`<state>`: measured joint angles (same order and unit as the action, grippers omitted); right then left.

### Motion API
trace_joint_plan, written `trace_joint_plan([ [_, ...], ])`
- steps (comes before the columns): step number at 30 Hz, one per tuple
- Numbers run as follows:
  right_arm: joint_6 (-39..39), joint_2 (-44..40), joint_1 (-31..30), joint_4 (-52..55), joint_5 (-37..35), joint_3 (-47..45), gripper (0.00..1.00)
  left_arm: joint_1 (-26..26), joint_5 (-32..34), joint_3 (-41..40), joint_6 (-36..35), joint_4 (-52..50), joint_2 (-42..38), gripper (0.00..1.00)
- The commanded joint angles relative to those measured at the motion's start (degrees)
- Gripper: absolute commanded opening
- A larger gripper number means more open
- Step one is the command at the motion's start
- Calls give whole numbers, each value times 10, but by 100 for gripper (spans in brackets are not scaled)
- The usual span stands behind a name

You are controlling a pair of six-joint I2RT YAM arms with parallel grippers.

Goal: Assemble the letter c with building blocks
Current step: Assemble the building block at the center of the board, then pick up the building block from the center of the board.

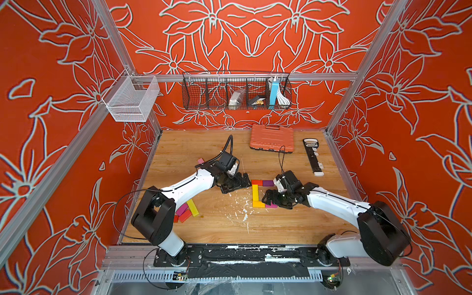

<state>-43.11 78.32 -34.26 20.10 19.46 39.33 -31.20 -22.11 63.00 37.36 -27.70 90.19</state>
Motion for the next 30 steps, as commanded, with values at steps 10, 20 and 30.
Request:
trace_joint_plan([
  [10, -5, 1, 3, 1, 2, -5, 93, -4, 6, 11, 1, 1, 5, 98],
  [20, 4, -70, 4, 56, -20, 24, 96, 3, 82, 12, -7, -63, -48, 98],
  [30, 33, -85, 4, 87, -30, 73, 99, 150, 177, -5, 0, -122, -91, 98],
])
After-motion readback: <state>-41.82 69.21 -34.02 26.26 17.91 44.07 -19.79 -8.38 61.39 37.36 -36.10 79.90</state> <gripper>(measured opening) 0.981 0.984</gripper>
